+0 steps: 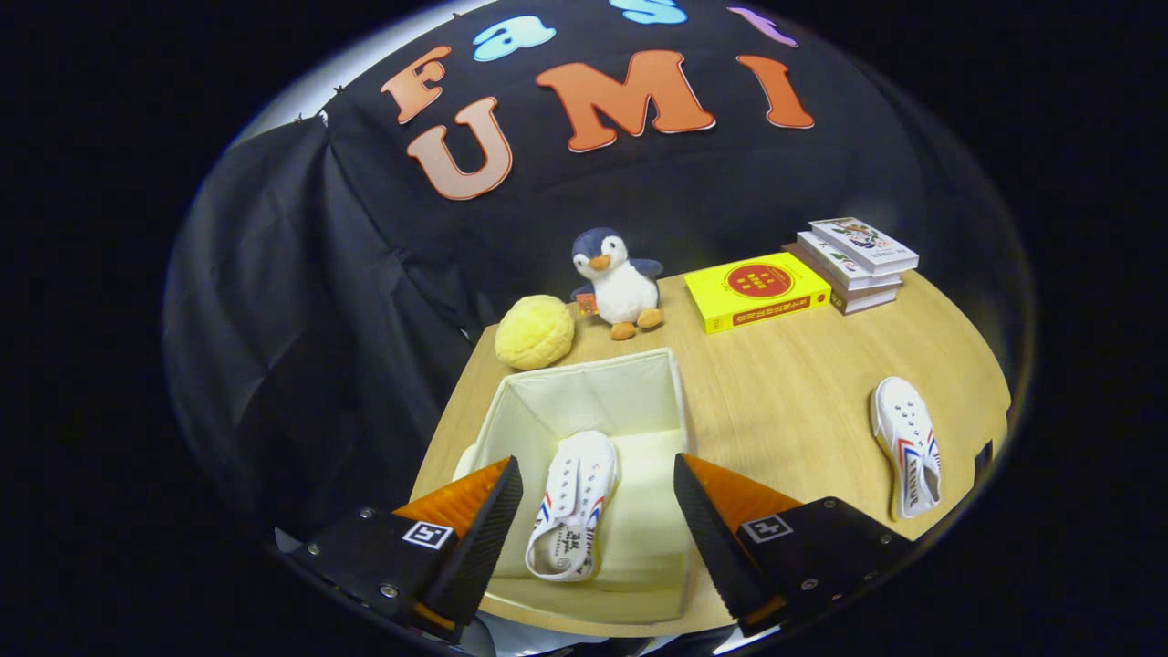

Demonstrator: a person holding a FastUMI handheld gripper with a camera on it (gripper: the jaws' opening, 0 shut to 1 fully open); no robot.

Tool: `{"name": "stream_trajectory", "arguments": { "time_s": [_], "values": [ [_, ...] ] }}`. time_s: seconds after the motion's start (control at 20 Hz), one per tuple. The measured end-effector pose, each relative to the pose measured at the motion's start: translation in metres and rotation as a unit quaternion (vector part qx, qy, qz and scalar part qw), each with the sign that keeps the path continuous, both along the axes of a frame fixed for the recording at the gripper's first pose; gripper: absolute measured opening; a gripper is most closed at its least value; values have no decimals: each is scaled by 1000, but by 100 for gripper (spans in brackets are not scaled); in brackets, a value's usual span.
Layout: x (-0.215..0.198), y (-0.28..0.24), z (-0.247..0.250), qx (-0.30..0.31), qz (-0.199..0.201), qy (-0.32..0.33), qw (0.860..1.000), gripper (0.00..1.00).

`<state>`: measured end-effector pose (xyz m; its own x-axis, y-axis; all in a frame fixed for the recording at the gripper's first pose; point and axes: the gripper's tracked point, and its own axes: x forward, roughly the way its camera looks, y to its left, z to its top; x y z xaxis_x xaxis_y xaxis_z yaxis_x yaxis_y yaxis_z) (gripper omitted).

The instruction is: Open the storage box then place both shoes into the box .Put the left shoe in first, then the right shoe, with the right side of both shoes facing outward in a uniform manner.

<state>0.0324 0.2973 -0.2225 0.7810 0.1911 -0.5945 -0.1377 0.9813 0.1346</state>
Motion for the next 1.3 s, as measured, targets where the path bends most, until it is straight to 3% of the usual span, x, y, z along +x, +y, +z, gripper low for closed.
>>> {"name": "stream_trajectory", "arguments": {
  "time_s": [0.55,0.9,1.1,1.3],
  "values": [
    [16,-241,-18,-73,-109,19,991,99],
    [-2,-335,-78,-89,-137,78,983,96],
    [-2,-351,-122,-78,-142,109,981,82],
    [0,-342,-145,-58,-139,129,980,55]
  ]
}}
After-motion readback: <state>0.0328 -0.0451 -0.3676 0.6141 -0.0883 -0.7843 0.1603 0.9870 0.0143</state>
